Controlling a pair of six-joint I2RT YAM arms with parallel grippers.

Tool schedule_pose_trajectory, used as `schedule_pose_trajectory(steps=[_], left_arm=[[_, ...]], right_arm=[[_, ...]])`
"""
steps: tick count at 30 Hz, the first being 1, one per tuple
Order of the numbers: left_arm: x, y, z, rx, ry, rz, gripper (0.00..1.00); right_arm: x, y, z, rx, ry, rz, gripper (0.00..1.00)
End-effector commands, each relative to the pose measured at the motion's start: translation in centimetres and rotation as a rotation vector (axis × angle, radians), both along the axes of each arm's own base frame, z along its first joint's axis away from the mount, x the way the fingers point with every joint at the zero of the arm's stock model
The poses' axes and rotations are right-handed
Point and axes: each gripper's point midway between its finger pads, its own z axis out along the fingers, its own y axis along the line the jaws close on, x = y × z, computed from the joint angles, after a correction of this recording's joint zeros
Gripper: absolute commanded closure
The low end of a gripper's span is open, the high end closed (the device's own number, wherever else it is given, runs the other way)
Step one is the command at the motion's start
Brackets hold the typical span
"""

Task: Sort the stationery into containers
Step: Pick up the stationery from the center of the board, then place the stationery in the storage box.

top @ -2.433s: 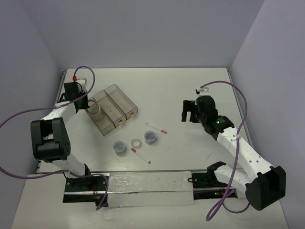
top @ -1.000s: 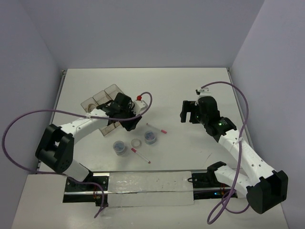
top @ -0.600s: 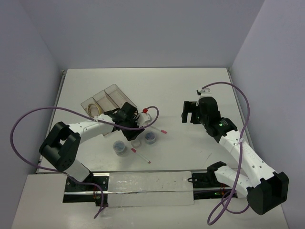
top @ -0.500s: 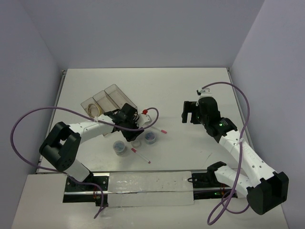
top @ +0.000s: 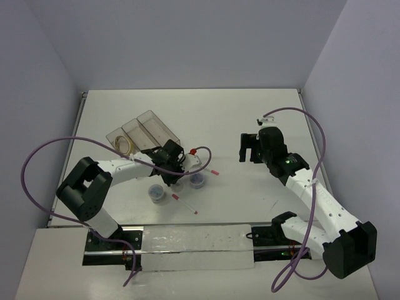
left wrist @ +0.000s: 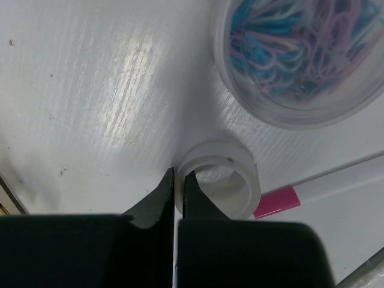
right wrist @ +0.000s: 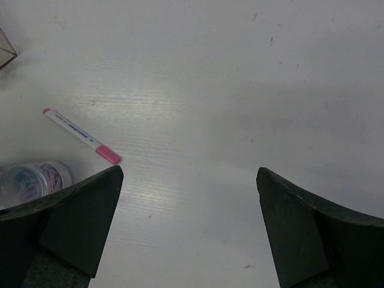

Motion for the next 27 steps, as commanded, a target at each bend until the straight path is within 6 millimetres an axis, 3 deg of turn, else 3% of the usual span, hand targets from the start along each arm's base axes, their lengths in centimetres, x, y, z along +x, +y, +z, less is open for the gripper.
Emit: schedule_pose_trajectory(steps=[1, 4, 8, 9, 10, 13, 16, 18, 22, 24, 27], left_arm=[[0.9, -0.4, 0.3, -0.008, -0.019, 0.021, 1.0], [2.0, -0.6, 2.0, -0.045, -0.047, 0.058, 1.0], [4.6, -0.5, 6.2, -0.126, -0.093, 0.125, 1.0], [5.5, 0.0, 7.9, -0.164, -0.1, 0.159, 1.0], [5.7, 0.7, 7.8, -0.156, -0.09, 0.182, 1.0], [7.2, 1.6, 13.9, -0.291, -0.153, 0.237, 1.0], [8.5, 4.2, 17.5, -0.358, -0.189, 0.327, 1.0], [10.0, 7.7, 18.0, -0.333, -0.241, 0.41, 1.0], [11.4, 13.9, 15.4, -0.17, -0.315, 0.531, 1.0], [11.6, 16.1, 13.5, -0.117, -0.309, 0.576, 1.0], [12.0, 17.9, 11.1, -0.056, -0.293, 0.618, 1.0]], right_arm=[[0.7, -0.1, 2.1, -0.006, -0.049, -0.011, 0.0], [0.6, -0.1, 2.1, 0.0, -0.052, -0.014, 0.0], [0.5, 0.0, 2.3, 0.009, -0.058, -0.01, 0.0], [0.5, 0.0, 2.3, 0.01, -0.058, -0.011, 0.0], [0.4, 0.0, 2.2, 0.008, -0.056, -0.01, 0.0], [0.5, 0.0, 2.3, 0.011, -0.06, -0.009, 0.0], [0.5, 0.1, 2.1, 0.017, -0.059, -0.009, 0.0], [0.6, 0.4, 2.1, 0.029, -0.059, -0.004, 0.0], [0.7, 1.0, 2.1, 0.055, -0.055, 0.01, 0.0], [0.8, 1.0, 2.1, 0.06, -0.055, 0.008, 0.0], [0.8, 1.0, 2.0, 0.059, -0.051, 0.007, 0.0]])
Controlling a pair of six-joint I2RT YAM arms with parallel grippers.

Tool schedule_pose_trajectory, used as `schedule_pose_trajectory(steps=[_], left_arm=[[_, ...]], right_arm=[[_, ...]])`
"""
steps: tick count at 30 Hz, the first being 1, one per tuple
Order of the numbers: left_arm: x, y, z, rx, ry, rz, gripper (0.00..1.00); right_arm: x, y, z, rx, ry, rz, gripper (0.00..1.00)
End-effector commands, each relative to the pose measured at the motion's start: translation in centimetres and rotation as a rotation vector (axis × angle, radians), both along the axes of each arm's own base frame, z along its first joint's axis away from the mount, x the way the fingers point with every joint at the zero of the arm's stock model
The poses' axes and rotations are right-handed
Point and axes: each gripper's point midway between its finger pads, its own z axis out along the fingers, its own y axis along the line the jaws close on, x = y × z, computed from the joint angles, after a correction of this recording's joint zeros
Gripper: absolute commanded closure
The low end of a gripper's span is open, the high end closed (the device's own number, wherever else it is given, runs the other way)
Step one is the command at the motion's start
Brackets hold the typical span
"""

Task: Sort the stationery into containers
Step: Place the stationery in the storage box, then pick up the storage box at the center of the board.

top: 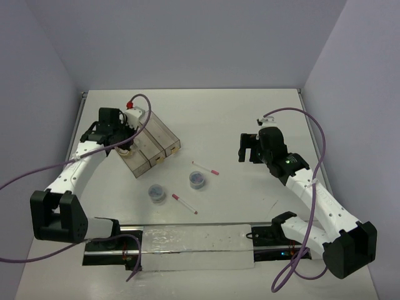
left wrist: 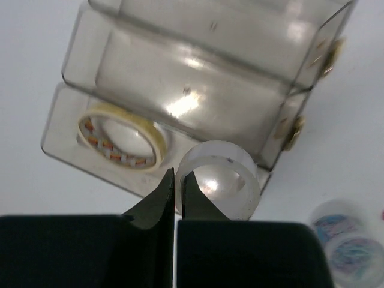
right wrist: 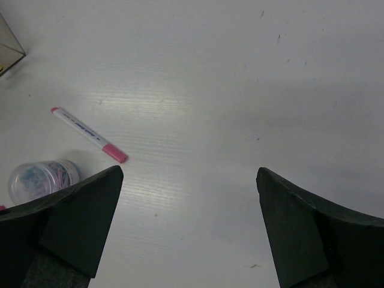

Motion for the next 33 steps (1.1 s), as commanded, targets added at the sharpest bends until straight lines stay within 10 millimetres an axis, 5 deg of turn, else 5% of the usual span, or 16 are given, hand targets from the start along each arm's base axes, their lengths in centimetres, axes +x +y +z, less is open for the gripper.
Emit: schedule_pose_trajectory(steps=[1, 11, 13, 15, 16, 22, 27, 30, 33], left_arm=[[0.3, 3.0, -3.8, 0.114, 0.057, 0.054, 1.0], [0.8, 4.4, -7.2, 0.179, 0.07, 0.069, 1.0], [0.5, 4.4, -7.9, 0.18, 0.095, 0.068, 0.91], [0.4, 4.2, -8.0, 0.171, 0.104, 0.06, 0.61], [0.4, 4.1, -7.8, 0.164, 0.102, 0.058, 0.55], [0.8, 3.4, -5.6, 0.125, 0.067, 0.053, 0.41], [0.1, 1.0, 0.4, 0.004, -0.003, -0.024, 0.38], [-3.8, -4.2, 4.6, -0.111, -0.056, -0.317, 0.31], [-8.4, -6.5, 4.2, -0.102, 0.035, -0.472, 0.22]], right_arm=[[0.9, 0.7, 2.1, 0.037, -0.059, 0.005, 0.0], [0.6, 0.4, 2.0, 0.029, -0.058, -0.004, 0.0], [0.5, 0.3, 1.9, 0.027, -0.054, -0.006, 0.0], [0.5, 0.4, 1.8, 0.028, -0.052, -0.004, 0.0], [0.5, 0.4, 1.8, 0.029, -0.052, -0.003, 0.0], [0.5, 0.5, 1.9, 0.032, -0.052, 0.0, 0.0], [0.4, 0.6, 2.0, 0.04, -0.05, 0.009, 0.0], [0.3, 0.6, 1.8, 0.038, -0.047, 0.009, 0.0], [0.4, 0.8, 1.8, 0.046, -0.046, 0.009, 0.0]])
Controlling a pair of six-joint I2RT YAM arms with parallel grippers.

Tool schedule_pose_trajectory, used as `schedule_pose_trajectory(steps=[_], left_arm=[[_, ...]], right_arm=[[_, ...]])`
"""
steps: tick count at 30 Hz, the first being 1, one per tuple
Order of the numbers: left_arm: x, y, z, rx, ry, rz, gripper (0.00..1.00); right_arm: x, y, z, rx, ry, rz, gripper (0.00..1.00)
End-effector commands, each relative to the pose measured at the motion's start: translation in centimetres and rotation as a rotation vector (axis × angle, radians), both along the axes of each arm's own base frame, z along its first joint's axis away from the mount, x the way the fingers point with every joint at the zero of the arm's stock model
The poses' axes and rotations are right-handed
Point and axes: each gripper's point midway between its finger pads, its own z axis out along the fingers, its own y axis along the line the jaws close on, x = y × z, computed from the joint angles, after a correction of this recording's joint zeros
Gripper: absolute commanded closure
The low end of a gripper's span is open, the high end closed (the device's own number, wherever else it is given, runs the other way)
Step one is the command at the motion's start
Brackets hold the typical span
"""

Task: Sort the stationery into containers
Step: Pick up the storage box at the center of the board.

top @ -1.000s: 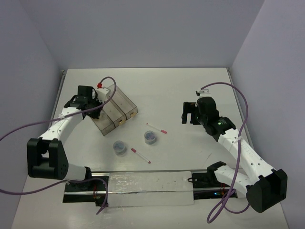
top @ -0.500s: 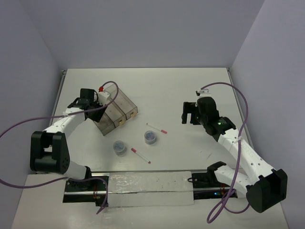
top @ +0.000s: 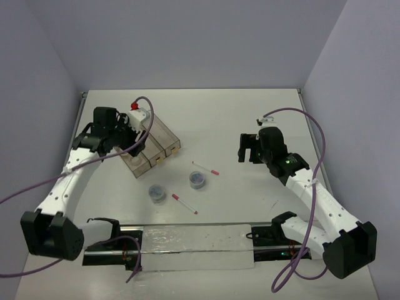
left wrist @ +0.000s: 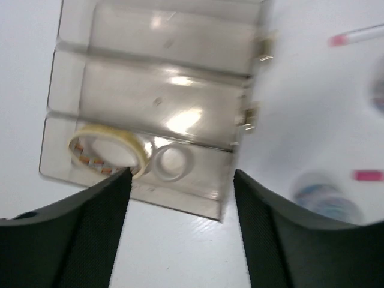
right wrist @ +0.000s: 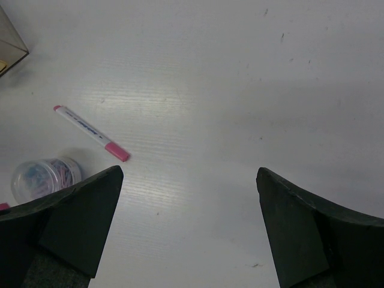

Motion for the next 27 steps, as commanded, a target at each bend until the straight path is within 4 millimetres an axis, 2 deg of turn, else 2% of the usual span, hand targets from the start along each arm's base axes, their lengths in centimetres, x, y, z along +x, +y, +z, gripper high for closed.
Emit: schedule_pose_trajectory(steps=[1, 4, 8, 11, 12, 17, 20, 24, 27], left_arm=[[-7.7, -5.8, 1.3, -0.046, 0.1, -0.349, 0.21], [-11.2, -6.9, -1.9, 0.08, 0.156, -0.46, 0.19], [-13.1, -6.5, -5.4, 0.193, 0.214, -0.493, 0.16], [-14.4, -6.8, -7.5, 0.246, 0.244, -0.537, 0.04], [-14.5, -6.9, -7.7, 0.253, 0.244, -0.544, 0.01], [-14.2, -6.9, -8.8, 0.289, 0.227, -0.544, 0.01], [-15.1, -6.7, -10.1, 0.299, 0.267, -0.568, 0.01], [-15.4, -5.9, -12.1, 0.343, 0.289, -0.57, 0.01], [-14.7, -6.2, -12.5, 0.345, 0.262, -0.559, 0.01]], right_arm=[[0.5, 0.6, 1.8, 0.041, -0.05, 0.0, 0.0], [0.5, 0.8, 1.8, 0.052, -0.047, 0.006, 0.0], [0.3, 0.8, 1.7, 0.05, -0.032, 0.004, 0.0], [0.0, 0.5, 1.9, 0.044, -0.031, -0.004, 0.0], [0.0, 0.5, 2.0, 0.043, -0.032, -0.007, 0.0], [-0.5, 0.1, 1.8, 0.04, -0.027, -0.02, 0.0], [-0.6, -0.1, 1.5, 0.035, -0.02, -0.025, 0.0], [-0.7, -0.1, 1.2, 0.032, -0.009, -0.027, 0.0], [-0.6, 0.0, 1.1, 0.034, -0.004, -0.024, 0.0]])
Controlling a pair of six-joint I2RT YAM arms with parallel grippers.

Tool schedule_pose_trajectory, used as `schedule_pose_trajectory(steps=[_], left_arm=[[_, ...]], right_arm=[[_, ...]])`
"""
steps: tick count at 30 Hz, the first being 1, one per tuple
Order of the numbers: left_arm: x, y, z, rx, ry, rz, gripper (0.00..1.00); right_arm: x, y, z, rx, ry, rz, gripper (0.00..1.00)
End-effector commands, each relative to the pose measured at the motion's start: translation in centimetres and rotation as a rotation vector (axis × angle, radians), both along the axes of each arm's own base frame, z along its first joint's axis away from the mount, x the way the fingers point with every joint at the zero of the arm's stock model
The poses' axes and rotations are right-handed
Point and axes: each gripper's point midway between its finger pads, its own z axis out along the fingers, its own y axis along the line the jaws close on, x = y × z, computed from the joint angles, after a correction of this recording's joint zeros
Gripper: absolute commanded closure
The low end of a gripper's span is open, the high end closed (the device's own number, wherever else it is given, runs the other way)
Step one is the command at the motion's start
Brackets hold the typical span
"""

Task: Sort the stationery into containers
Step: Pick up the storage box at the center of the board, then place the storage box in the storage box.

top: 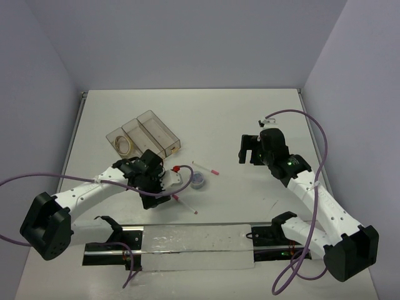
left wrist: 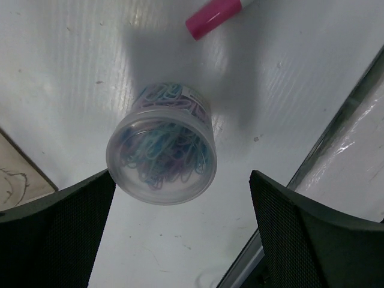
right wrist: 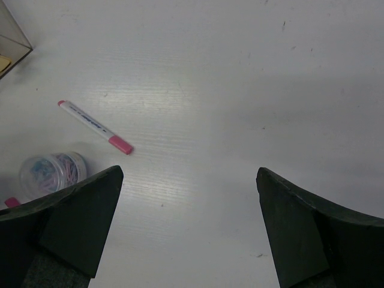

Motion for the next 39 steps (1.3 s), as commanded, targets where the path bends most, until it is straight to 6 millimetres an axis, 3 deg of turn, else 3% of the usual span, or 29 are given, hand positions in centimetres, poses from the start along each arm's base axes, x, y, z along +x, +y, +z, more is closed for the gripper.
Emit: schedule_pose_trajectory(steps=[1, 5, 7, 10, 14, 16, 17, 19, 20, 23, 26, 28, 30, 31, 32, 35, 39], left_arm=[[1.9, -1.0, 0.0, -0.022, -0.079, -0.009, 0.01], [2.7, -0.9, -1.0, -0.008, -0.107, 0.02, 0.01], [2.7, -0.8, -1.5, -0.002, -0.106, 0.019, 0.08], [2.3, -0.8, -1.8, -0.004, -0.087, 0.015, 0.32], [1.8, -0.4, -2.2, 0.015, -0.063, 0.004, 0.49], [1.6, -0.3, -2.1, 0.019, -0.054, 0.003, 0.65], [1.7, -0.5, -1.9, 0.011, -0.054, 0.004, 0.68], [1.8, -1.2, -1.0, -0.019, -0.05, 0.014, 0.92], [1.8, -1.3, -0.7, -0.026, -0.045, 0.027, 0.96], [3.3, -4.0, 3.5, -0.133, -0.06, 0.095, 1.0], [6.6, -6.9, 10.7, -0.277, -0.127, 0.186, 1.0], [9.4, -7.2, 14.3, -0.318, -0.195, 0.258, 1.0], [12.2, -6.0, 15.8, -0.311, -0.244, 0.358, 1.0], [14.3, -4.8, 16.3, -0.293, -0.26, 0.426, 1.0], [17.8, -2.2, 16.5, -0.261, -0.269, 0.539, 1.0], [23.5, 4.2, 15.4, -0.186, -0.273, 0.771, 1.0], [27.5, 9.0, 13.9, -0.143, -0.321, 0.94, 1.0]], right_arm=[[0.3, 0.1, 1.0, 0.01, -0.021, -0.008, 0.0], [0.2, 0.1, 0.9, 0.009, -0.021, -0.008, 0.0], [0.2, 0.1, 0.9, 0.006, -0.022, -0.007, 0.0], [0.1, -0.1, 0.9, -0.001, -0.024, -0.01, 0.0], [0.1, -0.2, 1.0, -0.005, -0.027, -0.013, 0.0], [0.1, -0.2, 1.2, -0.003, -0.03, -0.014, 0.0], [0.2, -0.2, 1.2, -0.002, -0.032, -0.014, 0.0], [0.2, -0.1, 1.2, 0.001, -0.033, -0.014, 0.0], [0.3, -0.1, 1.2, 0.002, -0.033, -0.013, 0.0], [0.4, 0.1, 1.0, 0.004, -0.027, -0.009, 0.0], [0.5, 0.2, 0.8, 0.004, -0.018, -0.005, 0.0], [0.6, 0.3, 0.7, 0.003, -0.016, -0.002, 0.0], [0.6, 0.3, 0.7, 0.003, -0.016, -0.002, 0.0], [0.7, 0.3, 0.7, 0.001, -0.017, -0.002, 0.0], [0.7, 0.3, 0.6, 0.003, -0.019, -0.004, 0.0], [0.6, 0.4, 0.6, 0.007, -0.019, 0.0, 0.0], [0.6, 0.2, 0.8, 0.0, -0.019, -0.001, 0.0]])
